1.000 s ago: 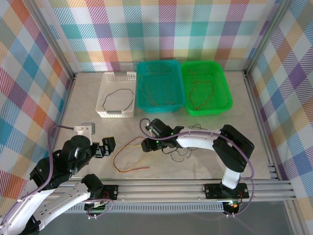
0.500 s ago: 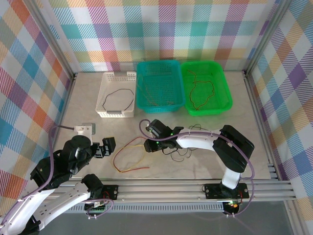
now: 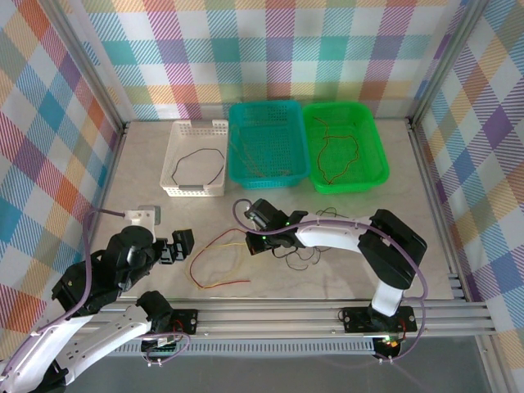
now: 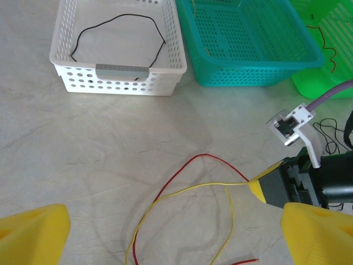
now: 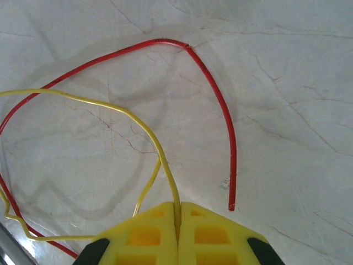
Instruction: Untangle the cables
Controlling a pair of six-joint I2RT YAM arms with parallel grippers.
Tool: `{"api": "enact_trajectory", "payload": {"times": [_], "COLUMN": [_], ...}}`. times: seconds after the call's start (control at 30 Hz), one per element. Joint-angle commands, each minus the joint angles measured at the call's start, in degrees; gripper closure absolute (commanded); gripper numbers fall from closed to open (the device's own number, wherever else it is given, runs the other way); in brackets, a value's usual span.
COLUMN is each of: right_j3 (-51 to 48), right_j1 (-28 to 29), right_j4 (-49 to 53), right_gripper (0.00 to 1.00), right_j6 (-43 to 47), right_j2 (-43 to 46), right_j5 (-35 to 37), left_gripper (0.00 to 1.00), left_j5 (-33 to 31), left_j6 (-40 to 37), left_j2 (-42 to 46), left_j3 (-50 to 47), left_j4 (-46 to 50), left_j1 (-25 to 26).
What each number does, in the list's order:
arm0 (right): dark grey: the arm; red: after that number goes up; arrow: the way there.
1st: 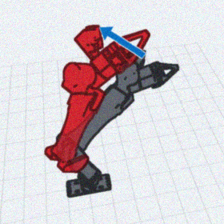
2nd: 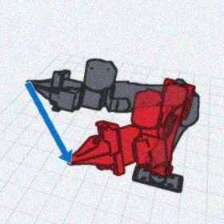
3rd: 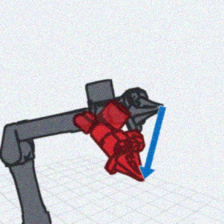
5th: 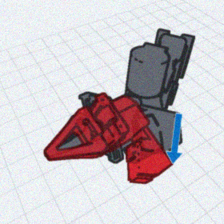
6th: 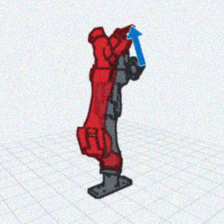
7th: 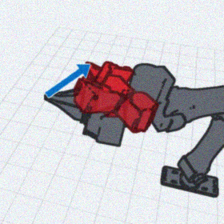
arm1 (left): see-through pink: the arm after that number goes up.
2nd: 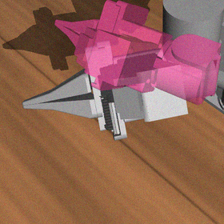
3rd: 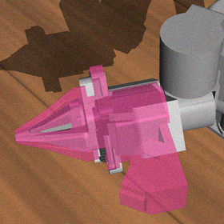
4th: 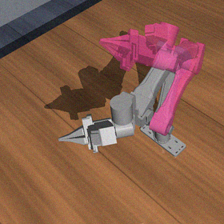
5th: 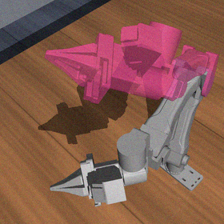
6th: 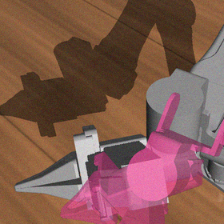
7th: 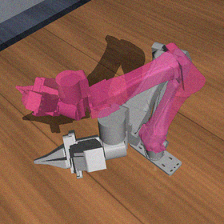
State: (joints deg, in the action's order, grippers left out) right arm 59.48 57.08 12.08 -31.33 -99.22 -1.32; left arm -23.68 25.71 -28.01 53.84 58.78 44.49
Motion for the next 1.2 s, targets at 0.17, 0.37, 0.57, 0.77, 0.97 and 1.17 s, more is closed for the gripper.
{"api": "enact_trajectory", "payload": {"times": [0.17,0.37,0.57,0.77,0.97,1.17], "right_j3": [4.24,10.94,19.71,29.8,42.25,54.31], "right_j1": [-1.41,-4.28,-9.51,-18.85,-27.72,-32.23], "right_j4": [6.36,13.51,19.68,23.0,25.98,29.11], "right_gripper": [1.0,1.0,1.0,1.0,1.0,1.0], "right_j6": [5.46,10.25,14.81,17.44,17.9,15.87], "right_j2": [13.08,21.89,26.2,21.14,8.96,-3.51], "right_j5": [5.23,7.46,8.45,2.79,-1.09,-4.44], "left_gripper": [0.03,0.03,0.03,0.04,0.02,0.01], "left_j5": [0.66,3.75,5.62,7.53,8.99,11.8], "left_j6": [-0.17,1.56,3.81,10.8,21.04,34.78], "left_j2": [-1.4,-3.85,-5.69,-6.29,-11.2,-11.7], "left_j3": [-1.08,-2.59,-3.46,-6.08,-10.99,-18.22], "left_j4": [-0.58,-2.83,-3.59,-2.86,-0.4,0.98], "left_j1": [-0.27,-0.28,-0.28,-0.24,-0.21,-0.12]}}
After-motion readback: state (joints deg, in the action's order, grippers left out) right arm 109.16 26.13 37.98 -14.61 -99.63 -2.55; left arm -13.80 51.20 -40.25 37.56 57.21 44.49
